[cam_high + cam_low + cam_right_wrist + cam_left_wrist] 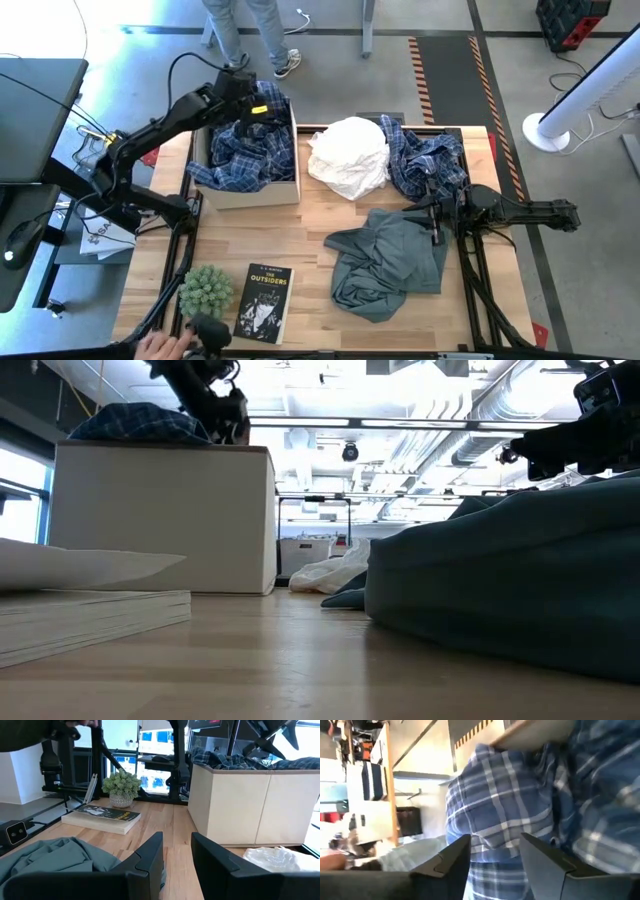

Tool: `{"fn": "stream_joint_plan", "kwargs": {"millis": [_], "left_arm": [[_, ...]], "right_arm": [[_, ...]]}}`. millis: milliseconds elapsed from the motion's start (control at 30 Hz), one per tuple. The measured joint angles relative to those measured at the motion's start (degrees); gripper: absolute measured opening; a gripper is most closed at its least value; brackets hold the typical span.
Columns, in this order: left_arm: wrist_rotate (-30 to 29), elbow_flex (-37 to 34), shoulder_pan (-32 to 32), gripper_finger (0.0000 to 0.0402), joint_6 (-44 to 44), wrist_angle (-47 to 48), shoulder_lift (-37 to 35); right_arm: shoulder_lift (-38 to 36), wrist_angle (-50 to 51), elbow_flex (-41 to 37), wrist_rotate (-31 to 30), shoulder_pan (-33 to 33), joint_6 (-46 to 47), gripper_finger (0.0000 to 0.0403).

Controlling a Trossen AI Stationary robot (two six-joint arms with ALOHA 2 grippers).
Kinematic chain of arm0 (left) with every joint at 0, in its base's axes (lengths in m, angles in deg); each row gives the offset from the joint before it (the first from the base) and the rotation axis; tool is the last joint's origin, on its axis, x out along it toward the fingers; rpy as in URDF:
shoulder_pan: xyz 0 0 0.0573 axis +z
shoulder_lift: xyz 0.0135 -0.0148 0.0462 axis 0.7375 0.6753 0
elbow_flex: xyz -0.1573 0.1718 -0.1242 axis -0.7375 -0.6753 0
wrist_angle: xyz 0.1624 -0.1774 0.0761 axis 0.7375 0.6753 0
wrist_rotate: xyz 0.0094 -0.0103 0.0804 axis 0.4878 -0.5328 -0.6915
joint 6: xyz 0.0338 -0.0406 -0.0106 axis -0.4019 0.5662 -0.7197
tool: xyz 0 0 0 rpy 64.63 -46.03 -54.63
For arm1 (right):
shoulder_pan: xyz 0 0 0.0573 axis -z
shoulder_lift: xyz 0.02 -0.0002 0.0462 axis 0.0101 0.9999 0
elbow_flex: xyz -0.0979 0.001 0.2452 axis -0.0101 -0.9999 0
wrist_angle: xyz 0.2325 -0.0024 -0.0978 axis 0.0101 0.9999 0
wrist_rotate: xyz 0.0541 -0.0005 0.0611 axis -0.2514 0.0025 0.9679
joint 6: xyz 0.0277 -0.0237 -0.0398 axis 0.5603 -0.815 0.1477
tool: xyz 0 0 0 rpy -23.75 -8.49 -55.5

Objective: Sort clothes
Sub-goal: Put the bottom blue plaid shirt into the laundry organizer

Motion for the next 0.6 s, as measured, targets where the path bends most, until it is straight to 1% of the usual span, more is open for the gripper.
{"fn": "stream_joint_plan", "kwargs": {"millis": [100,133,167,267,367,467,567,600], "left_arm": [[4.5,0.0,0.1,0.0171,6.0,0.0,0.1],[4.8,0.0,0.2,0.0168,8.1,-0.1,0.6],[4.2,0.0,0.4,0.0165,9.8,-0.3,1.2],[-0.9,0.0,1.4,0.0155,12.9,-0.6,4.0],[-2.0,0.0,2.2,0.0138,15.1,-0.6,6.6],[-4.1,0.2,1.8,0.0099,15.6,-2.0,8.8],[-6.6,0.2,1.1,0.0035,14.7,-3.8,9.7],[-6.6,0.2,0.8,0.0021,14.3,-4.0,9.7]], "right_arm": [[0.0,0.0,0.0,0.0,0.0,0.0,0.0099],[0.0,0.0,0.0,0.0,0.0,0.0,0.0099],[0.0,0.0,0.0,0.0,0.0,0.0,0.0099],[0.0,0.0,0.0,0.0,0.0,0.0,0.0099],[0.0,0.0,0.0,0.0,0.0,0.0,0.0099],[0.0,0.0,0.0,0.0,0.0,0.0,0.0099],[0.0,0.0,0.0,0.0,0.0,0.0,0.0099],[0.0,0.0,0.0,0.0,0.0,0.0,0.0099]]}}
